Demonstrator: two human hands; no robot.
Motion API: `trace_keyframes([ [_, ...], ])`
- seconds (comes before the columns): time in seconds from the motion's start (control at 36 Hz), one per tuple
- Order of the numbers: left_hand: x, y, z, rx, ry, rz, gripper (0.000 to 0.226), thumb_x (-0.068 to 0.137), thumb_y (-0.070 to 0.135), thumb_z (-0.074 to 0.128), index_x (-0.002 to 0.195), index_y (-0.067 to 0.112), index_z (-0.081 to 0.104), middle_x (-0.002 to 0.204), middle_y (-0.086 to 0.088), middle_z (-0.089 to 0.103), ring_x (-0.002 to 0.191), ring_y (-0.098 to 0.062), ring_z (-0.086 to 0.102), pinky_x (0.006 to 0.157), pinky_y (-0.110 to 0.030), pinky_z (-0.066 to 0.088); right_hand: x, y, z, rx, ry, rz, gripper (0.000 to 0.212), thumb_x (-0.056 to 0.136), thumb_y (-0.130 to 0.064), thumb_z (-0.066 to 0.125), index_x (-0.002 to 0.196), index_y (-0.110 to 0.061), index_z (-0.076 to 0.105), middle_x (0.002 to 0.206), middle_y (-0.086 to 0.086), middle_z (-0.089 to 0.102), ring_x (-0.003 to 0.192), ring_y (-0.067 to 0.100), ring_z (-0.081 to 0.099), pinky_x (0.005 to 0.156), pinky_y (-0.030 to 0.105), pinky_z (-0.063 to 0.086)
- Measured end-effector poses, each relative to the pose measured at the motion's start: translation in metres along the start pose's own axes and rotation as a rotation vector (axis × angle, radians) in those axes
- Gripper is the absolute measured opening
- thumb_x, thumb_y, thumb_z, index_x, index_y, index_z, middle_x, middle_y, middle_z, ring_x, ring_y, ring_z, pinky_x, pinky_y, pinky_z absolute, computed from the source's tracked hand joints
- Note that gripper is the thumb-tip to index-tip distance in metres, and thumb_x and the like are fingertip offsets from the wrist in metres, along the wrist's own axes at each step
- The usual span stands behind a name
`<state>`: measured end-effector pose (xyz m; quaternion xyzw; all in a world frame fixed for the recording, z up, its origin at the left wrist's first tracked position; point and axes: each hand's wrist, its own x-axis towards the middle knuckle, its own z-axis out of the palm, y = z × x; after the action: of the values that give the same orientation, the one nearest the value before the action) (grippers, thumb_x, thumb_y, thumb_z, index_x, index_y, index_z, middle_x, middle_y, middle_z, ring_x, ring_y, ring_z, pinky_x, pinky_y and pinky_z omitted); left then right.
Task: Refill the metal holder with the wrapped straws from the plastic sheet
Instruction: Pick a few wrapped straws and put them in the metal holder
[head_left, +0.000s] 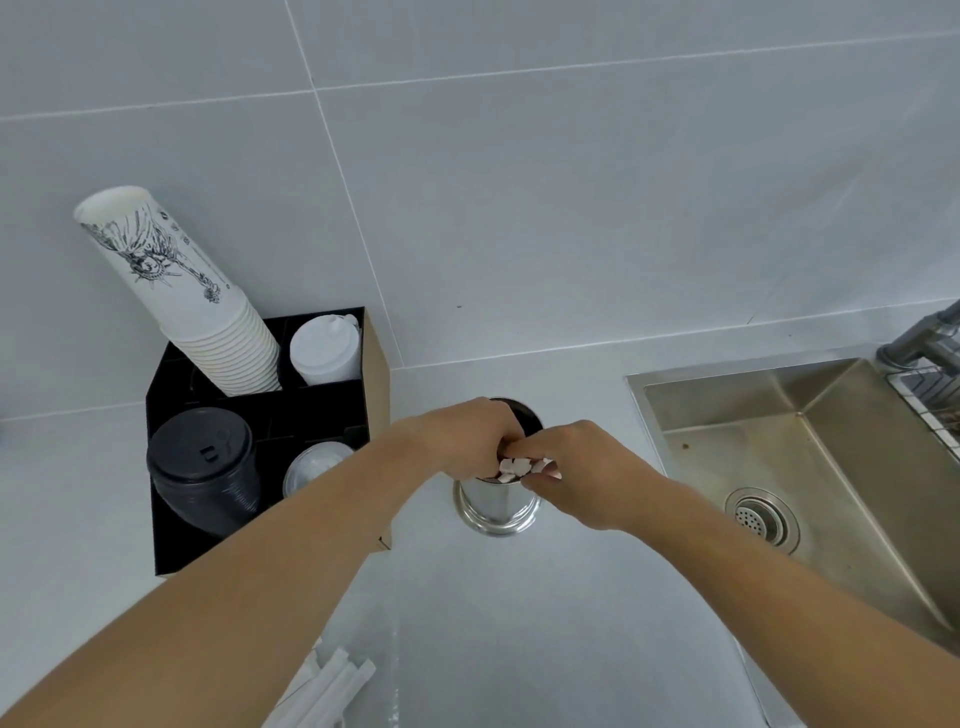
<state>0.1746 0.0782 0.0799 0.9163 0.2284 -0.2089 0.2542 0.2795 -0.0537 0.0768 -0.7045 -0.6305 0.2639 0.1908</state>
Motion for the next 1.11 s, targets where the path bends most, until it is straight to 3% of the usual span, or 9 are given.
trace_keyframes([
  [0.17,-0.004,-0.004,-0.003,-0.006,0.023,-0.005,0.030,0.078,0.006,0.052,0.055,0.026,0.050,0.059,0.005,0.050,0.056,-0.017,0.046,0.054,-0.031,0.039,-0.003,0.001,0.002,0.036,0.014,-0.002,0.017,0.088,-0.021,0.057,0.097,-0.022,0.070,0.084,0.009,0.072,0.078,0.030,0.067,0.071,0.046,0.055],
  [0.25,-0.010,-0.007,-0.007,-0.055,0.046,0.012,0.026,0.079,0.006,0.057,0.077,0.029,0.070,0.077,0.006,0.069,0.073,-0.015,0.064,0.065,-0.031,0.053,-0.005,0.001,0.001,0.087,0.028,0.038,0.021,0.087,-0.030,0.053,0.099,-0.023,0.070,0.089,0.009,0.073,0.082,0.030,0.067,0.077,0.049,0.055],
  [0.36,-0.026,-0.013,-0.011,-0.159,0.127,0.011,0.023,0.084,0.010,0.063,0.100,0.021,0.075,0.095,0.007,0.075,0.087,-0.006,0.068,0.083,-0.027,0.056,-0.011,-0.003,-0.005,0.123,0.048,0.063,0.025,0.091,-0.022,0.057,0.109,-0.029,0.072,0.098,-0.003,0.075,0.088,0.017,0.068,0.086,0.034,0.055],
  [0.53,-0.062,-0.023,-0.010,-0.297,0.282,-0.021,0.017,0.089,0.018,0.061,0.101,0.023,0.073,0.096,0.007,0.072,0.087,-0.004,0.067,0.079,-0.018,0.050,-0.018,-0.004,-0.014,0.208,0.124,0.152,0.024,0.092,-0.015,0.057,0.105,-0.026,0.074,0.094,-0.012,0.073,0.084,-0.002,0.067,0.076,0.018,0.051],
  [0.61,-0.083,-0.030,-0.006,-0.386,0.357,-0.061,0.015,0.090,0.025,0.062,0.099,0.026,0.073,0.094,0.010,0.071,0.086,-0.003,0.066,0.077,-0.018,0.052,-0.023,-0.006,-0.017,0.302,0.173,0.195,0.024,0.092,-0.017,0.054,0.094,-0.028,0.075,0.089,-0.003,0.074,0.083,0.019,0.067,0.076,0.035,0.053],
  [0.75,-0.121,-0.046,0.018,-0.851,0.479,-0.160,0.011,0.091,0.016,0.064,0.096,0.020,0.073,0.093,-0.004,0.076,0.090,-0.020,0.072,0.088,-0.032,0.055,-0.031,-0.022,-0.014,0.745,0.258,0.319,0.022,0.092,-0.011,0.059,0.095,-0.025,0.077,0.096,0.002,0.077,0.099,0.030,0.068,0.096,0.045,0.053],
  [0.86,-0.157,-0.059,0.048,-1.212,0.547,-0.261,0.017,0.095,0.012,0.058,0.104,0.009,0.071,0.092,-0.007,0.076,0.087,-0.021,0.070,0.078,-0.028,0.057,-0.036,-0.033,-0.001,1.083,0.235,0.404,0.019,0.095,-0.010,0.056,0.107,-0.008,0.070,0.103,0.012,0.075,0.101,0.025,0.071,0.094,0.036,0.053],
  [0.97,-0.193,-0.081,0.090,-1.461,0.628,-0.394,0.018,0.094,0.018,0.059,0.102,0.010,0.073,0.096,-0.012,0.076,0.090,-0.025,0.071,0.079,-0.033,0.056,-0.041,-0.047,0.024,1.164,0.166,0.463,0.019,0.097,-0.013,0.054,0.106,-0.008,0.070,0.101,0.010,0.076,0.097,0.023,0.072,0.092,0.036,0.052],
  [1.11,-0.230,-0.112,0.139,-1.557,0.687,-0.576,0.020,0.094,0.020,0.059,0.106,0.009,0.070,0.102,-0.013,0.074,0.097,-0.028,0.070,0.081,-0.034,0.054,-0.043,-0.062,0.058,1.188,0.096,0.531,0.018,0.097,-0.013,0.053,0.104,-0.007,0.069,0.104,0.012,0.075,0.099,0.023,0.071,0.091,0.037,0.053],
])
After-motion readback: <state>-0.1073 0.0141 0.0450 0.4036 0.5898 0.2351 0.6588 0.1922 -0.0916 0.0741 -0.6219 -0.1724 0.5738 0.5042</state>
